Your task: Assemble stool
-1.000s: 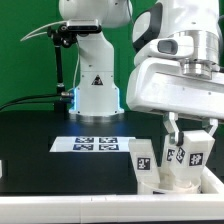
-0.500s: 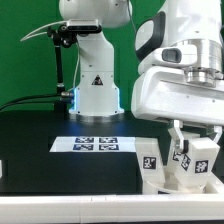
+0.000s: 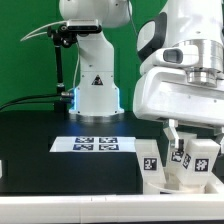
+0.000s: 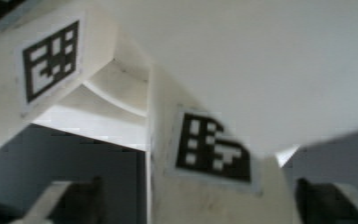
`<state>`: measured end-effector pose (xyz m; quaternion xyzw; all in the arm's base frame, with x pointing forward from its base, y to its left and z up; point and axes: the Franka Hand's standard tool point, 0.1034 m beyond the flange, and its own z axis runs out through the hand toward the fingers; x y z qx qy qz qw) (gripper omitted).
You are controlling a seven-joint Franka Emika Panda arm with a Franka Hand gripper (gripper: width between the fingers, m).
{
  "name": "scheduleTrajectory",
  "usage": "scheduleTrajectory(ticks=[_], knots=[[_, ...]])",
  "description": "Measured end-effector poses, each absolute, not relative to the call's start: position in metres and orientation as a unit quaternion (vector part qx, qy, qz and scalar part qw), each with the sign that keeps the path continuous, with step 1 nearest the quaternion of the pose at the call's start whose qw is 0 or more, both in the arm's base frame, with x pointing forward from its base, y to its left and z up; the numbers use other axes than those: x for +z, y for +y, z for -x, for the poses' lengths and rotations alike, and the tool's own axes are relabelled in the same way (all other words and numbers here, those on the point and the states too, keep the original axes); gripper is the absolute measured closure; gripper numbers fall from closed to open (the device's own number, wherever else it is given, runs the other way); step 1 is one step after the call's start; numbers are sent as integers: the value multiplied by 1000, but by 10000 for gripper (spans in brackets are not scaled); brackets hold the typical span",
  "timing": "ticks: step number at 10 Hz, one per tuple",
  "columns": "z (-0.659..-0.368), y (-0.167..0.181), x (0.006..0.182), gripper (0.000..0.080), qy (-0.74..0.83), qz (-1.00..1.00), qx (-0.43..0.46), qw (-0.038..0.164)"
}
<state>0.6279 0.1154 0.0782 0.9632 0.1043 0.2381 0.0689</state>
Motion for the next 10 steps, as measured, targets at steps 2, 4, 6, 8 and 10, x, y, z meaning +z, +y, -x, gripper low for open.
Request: scheduleTrajectory(ticks=[2, 4, 6, 8, 10], knots=[[-628, 115, 78, 154, 104, -963, 238, 69], [-628, 115, 78, 151, 104, -963, 238, 69], [-629, 117, 81, 150, 109, -963, 237, 69], [-637, 126, 107, 150, 109, -963, 241, 55], [-646, 120, 140, 150, 104, -971, 213, 32]])
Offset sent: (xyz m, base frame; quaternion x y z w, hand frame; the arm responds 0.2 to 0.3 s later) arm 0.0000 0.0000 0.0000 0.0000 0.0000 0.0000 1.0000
